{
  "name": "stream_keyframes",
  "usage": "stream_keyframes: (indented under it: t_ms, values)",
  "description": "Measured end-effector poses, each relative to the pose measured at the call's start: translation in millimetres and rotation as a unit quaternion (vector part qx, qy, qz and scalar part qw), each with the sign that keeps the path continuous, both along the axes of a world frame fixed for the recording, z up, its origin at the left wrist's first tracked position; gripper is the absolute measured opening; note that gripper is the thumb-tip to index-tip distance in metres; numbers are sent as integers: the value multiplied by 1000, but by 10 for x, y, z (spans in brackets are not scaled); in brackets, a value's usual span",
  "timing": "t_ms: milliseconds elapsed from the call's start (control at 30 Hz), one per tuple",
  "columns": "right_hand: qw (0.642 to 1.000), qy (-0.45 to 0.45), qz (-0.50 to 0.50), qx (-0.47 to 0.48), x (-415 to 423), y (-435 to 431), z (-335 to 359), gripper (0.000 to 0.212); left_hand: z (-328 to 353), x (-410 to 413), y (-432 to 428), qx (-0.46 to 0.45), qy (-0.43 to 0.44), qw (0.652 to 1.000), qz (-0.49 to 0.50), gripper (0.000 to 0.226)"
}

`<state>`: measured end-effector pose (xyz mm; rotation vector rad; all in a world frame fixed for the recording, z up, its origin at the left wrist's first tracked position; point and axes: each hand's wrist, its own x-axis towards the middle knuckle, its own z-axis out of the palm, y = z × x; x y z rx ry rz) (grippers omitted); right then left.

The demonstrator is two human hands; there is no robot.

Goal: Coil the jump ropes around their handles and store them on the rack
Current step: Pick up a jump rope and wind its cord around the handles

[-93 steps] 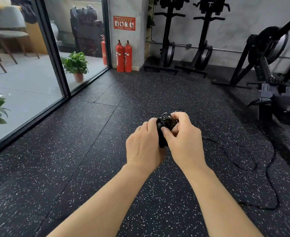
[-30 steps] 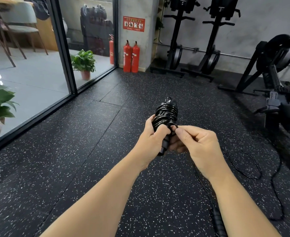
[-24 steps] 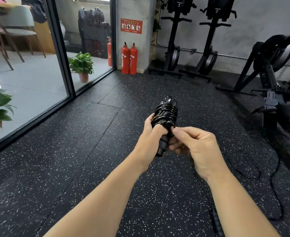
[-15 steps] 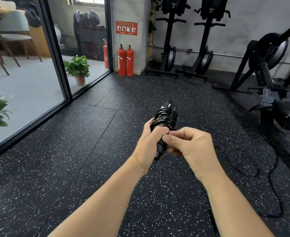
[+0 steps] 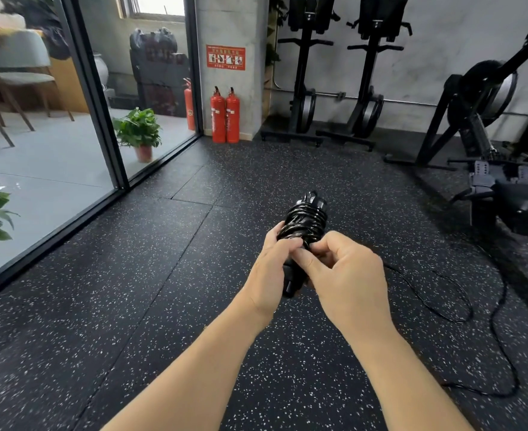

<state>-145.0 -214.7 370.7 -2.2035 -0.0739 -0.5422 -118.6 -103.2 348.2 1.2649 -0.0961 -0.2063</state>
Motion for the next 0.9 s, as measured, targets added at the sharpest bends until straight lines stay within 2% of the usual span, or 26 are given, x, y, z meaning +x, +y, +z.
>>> stream_keyframes:
  t_ms: [133, 267, 467, 600, 700, 767, 900]
  values:
    - [999, -3, -13, -37, -24, 41, 45, 21, -8, 6, -26, -13, 8, 1000, 17, 49]
    - [997, -8, -27, -65, -46, 110, 47, 22, 27, 2, -13, -25, 41, 998, 33, 39]
    - [993, -15, -49, -107, -92, 198, 65, 21, 47, 46, -8, -67, 55, 996, 37, 43]
    - [993, -12, -51, -108, -105, 221, 77, 20, 65, 64, 10, -82, 65, 994, 33, 49]
    - [992, -27, -47, -110, -119, 248, 80, 20, 99, 72, 39, -115, 72, 990, 29, 41]
    - [991, -37, -45, -117, -127, 272, 73, 19, 108, 89, 49, -127, 77, 988, 31, 43]
    - [991, -65, -50, -109, -111, 283, 32, 19, 91, 84, 62, -98, 86, 991, 35, 53]
